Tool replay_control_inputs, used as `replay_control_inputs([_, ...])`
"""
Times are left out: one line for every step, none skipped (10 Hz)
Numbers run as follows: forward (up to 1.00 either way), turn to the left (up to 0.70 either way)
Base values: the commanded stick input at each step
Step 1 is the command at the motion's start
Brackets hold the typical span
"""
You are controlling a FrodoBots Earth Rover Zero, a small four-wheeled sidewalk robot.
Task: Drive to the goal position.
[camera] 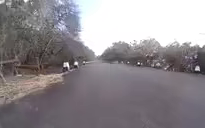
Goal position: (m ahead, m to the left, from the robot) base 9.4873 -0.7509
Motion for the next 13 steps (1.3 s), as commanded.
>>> replay_control_inputs([0.68,0.00])
replay_control_inputs([0.68,0.00])
replay_control_inputs([0.68,0.00])
replay_control_inputs([0.68,0.00])
replay_control_inputs([0.68,0.00])
replay_control_inputs([0.68,0.00])
replay_control_inputs([0.68,0.00])
replay_control_inputs([0.68,0.00])
replay_control_inputs([0.68,0.00])
replay_control_inputs([0.68,0.00])
replay_control_inputs([0.68,0.00])
replay_control_inputs([0.68,0.00])
replay_control_inputs([0.68,0.00])
